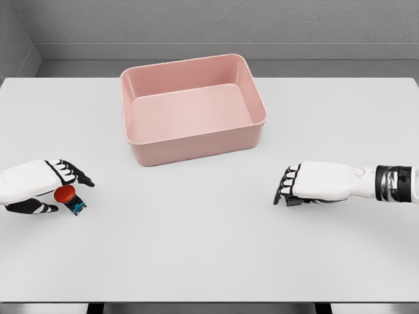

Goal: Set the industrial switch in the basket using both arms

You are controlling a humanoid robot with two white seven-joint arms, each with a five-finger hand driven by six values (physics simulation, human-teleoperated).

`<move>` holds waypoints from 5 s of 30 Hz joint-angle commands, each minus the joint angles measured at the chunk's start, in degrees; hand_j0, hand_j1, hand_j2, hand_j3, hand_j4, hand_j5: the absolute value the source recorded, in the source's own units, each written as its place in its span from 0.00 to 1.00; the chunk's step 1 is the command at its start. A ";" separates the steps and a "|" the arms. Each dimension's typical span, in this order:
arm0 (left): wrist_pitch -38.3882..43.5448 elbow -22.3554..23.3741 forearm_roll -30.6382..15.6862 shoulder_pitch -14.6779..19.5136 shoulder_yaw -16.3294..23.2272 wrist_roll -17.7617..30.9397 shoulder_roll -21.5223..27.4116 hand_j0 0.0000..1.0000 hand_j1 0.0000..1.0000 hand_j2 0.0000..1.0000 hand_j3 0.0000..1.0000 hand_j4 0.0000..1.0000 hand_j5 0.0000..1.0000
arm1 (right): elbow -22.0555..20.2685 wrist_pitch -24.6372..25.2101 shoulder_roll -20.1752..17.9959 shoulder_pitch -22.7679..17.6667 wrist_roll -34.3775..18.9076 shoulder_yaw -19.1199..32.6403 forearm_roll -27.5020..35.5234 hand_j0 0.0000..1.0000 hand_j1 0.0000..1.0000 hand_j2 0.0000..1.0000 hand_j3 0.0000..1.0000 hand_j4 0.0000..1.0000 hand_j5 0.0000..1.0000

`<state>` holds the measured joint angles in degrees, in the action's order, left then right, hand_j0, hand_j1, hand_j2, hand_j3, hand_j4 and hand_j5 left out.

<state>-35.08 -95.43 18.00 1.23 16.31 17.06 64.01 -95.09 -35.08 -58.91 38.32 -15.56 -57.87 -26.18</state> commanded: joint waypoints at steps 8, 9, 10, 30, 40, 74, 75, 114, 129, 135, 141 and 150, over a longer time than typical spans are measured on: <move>0.08 -0.37 -0.42 0.00 0.22 1.05 0.06 0.69 0.69 0.69 0.69 0.69 0.69 | -0.27 0.08 -0.42 0.09 0.00 0.57 0.25 0.56 0.56 0.56 0.56 0.56 0.56; 0.08 -0.37 -0.42 0.00 0.22 1.22 0.06 0.66 0.66 0.66 0.66 0.66 0.66 | -0.19 0.08 -0.42 0.09 0.00 0.65 0.25 0.56 0.56 0.56 0.56 0.56 0.56; 0.08 -0.37 -0.42 0.00 0.22 1.84 0.06 0.64 0.64 0.64 0.64 0.64 0.64 | -0.19 0.08 -0.42 0.18 0.00 0.65 0.25 0.55 0.55 0.55 0.55 0.55 0.55; 0.08 -0.63 -2.70 1.67 -0.05 1.75 1.38 0.47 0.47 0.47 0.47 0.47 0.47 | -0.19 0.08 -1.39 2.99 -0.09 3.29 1.04 0.54 0.54 0.54 0.54 0.54 0.54; 0.08 -0.63 -5.69 5.63 -0.13 1.75 1.82 0.47 0.47 0.47 0.47 0.47 0.47 | -0.19 0.08 -1.65 4.48 -0.09 3.64 1.13 0.53 0.53 0.53 0.53 0.53 0.53; 0.08 -3.00 -8.68 12.04 -0.05 1.75 -0.90 0.47 0.47 0.47 0.47 0.47 0.47 | 0.08 0.08 3.27 14.50 -0.52 4.52 2.10 0.51 0.51 0.51 0.51 0.51 0.51; 0.08 -3.00 -8.68 12.30 -0.05 1.75 -1.26 0.47 0.47 0.47 0.47 0.47 0.47 | 0.08 0.08 3.45 14.68 -0.97 4.52 2.19 0.51 0.51 0.51 0.51 0.51 0.51; 0.08 -0.45 -7.36 26.89 7.86 3.59 -11.63 0.48 0.48 0.48 0.48 0.48 0.48 | 24.16 0.08 29.20 26.46 -3.51 1.01 2.10 0.52 0.52 0.52 0.52 0.52 0.52; 0.08 1.74 -7.36 31.90 10.24 4.39 -15.93 0.48 0.48 0.48 0.48 0.48 0.48 | 27.41 0.08 36.49 29.00 -3.51 0.74 2.10 1.00 1.00 1.00 1.00 1.00 1.00; 0.08 1.74 -7.45 33.22 10.50 4.74 -17.07 0.48 0.48 0.48 0.48 0.48 0.48 | 30.49 0.08 33.42 28.65 -3.43 1.53 2.45 1.00 1.00 1.00 1.00 1.00 1.00; 0.08 4.99 -7.45 36.83 13.31 5.62 -19.36 0.48 0.48 0.48 0.48 0.48 0.48 | 31.72 0.08 25.69 25.84 -3.34 4.43 2.80 1.00 1.00 1.00 1.00 1.00 1.00; 0.08 8.86 -7.62 38.06 13.31 5.62 -19.45 0.49 0.49 0.49 0.49 0.49 0.49 | 31.01 0.08 14.44 19.78 -2.81 9.88 4.21 1.00 1.00 1.00 1.00 1.00 1.00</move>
<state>-35.13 -87.57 10.74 39.90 29.58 22.72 44.60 -64.01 -35.12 -41.91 57.66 -18.53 -49.07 -22.87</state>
